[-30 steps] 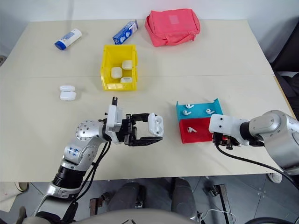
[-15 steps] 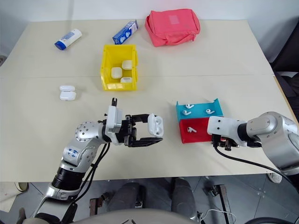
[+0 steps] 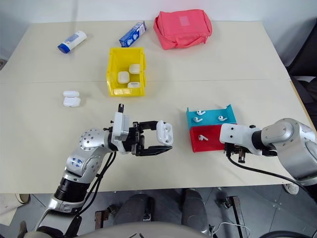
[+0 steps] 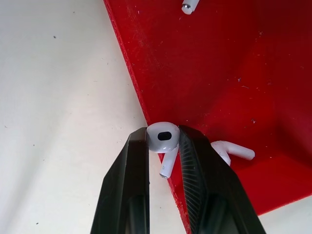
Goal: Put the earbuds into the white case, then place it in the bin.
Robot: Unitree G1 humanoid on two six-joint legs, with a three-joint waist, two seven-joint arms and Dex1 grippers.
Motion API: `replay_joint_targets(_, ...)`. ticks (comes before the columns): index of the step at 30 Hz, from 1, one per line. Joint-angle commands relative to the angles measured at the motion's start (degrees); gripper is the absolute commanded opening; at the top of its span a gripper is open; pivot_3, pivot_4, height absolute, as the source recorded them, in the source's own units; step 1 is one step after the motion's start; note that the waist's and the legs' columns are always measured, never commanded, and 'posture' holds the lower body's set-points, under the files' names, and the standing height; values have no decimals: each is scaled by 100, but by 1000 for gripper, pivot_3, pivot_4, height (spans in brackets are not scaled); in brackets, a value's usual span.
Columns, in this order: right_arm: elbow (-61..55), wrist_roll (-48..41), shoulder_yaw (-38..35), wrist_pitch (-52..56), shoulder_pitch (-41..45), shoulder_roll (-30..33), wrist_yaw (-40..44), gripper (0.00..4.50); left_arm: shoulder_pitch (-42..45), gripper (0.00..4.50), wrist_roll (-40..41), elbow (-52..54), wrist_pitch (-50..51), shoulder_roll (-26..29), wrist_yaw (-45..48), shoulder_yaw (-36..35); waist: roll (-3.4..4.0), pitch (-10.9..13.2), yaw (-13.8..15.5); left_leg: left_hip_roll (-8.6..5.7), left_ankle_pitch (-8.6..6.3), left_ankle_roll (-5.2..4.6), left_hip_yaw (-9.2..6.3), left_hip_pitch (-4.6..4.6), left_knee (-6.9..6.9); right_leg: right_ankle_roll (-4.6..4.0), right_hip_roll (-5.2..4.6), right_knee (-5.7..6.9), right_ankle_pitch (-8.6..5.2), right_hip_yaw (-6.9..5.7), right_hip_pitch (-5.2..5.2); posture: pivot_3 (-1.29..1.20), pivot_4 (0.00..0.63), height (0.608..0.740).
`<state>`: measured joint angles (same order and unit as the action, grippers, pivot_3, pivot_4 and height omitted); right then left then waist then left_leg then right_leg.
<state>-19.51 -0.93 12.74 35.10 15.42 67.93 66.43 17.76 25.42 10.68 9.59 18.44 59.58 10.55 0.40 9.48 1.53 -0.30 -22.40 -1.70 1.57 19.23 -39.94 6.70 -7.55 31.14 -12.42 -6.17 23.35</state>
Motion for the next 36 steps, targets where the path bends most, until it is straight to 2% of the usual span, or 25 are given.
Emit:
replay_joint_targets(1,9,22,-69,12,53,-21,9,492,17,2777,133,263,-49,5,-11,-54,0,0,0,0,0,0,0,0,0,0,0,0,0,0,0,0,150,740)
replay_joint_targets(5,-218,-208,-334,209,106,8,52,492,42,2777,127,220,-58,1,-10,-64,0,0,0,0,0,0,0,0,0,0,0,0,0,0,0,0,150,740)
replay_joint_targets(10,-986,-1120,-1260,981,69,-149,44,492,176,2777,116,-14,-111,-37,82,-78,6,1,6,4,-1,2,0,1,0,1,-3,-1,1,1,1,0,150,740)
replay_joint_targets(14,-1601,-2182,-2264,1479,-85,-712,-70,492,373,2777,127,-387,-241,-134,345,-27,5,1,29,4,-2,1,-5,1,0,1,-4,-6,1,-2,-4,0,150,740)
replay_joint_targets(16,-1849,-3064,-2837,1396,-45,-1413,-181,492,480,2777,116,-593,-324,-206,495,13,1,0,22,4,-4,1,-7,1,1,1,-3,-6,1,-2,-3,0,150,740)
replay_joint_targets(19,-2071,-3879,-3229,1431,11,-2034,-484,492,639,2777,102,-887,-488,-340,769,86,2,0,26,5,-4,3,-6,2,0,3,1,-3,2,-4,-3,0,150,740)
replay_joint_targets(24,-2040,-4581,-3211,1213,206,-2660,-1021,492,908,2777,152,-1354,-629,-445,1136,21,-1,-1,11,1,-4,-1,-5,1,0,2,0,11,4,-2,-3,0,150,740)
replay_joint_targets(26,-1960,-4881,-3251,864,283,-3097,-1186,492,1015,2777,206,-1512,-675,-498,1271,-29,-2,-2,0,3,-4,-1,-5,1,2,1,0,27,3,-2,0,0,150,740)
replay_joint_targets(36,-1559,-4610,-2269,304,35,-3693,-1578,492,1415,2777,199,-1774,-721,-451,1611,-175,2,-3,-10,-3,-3,-7,-1,1,3,1,6,35,3,-1,1,0,150,740)
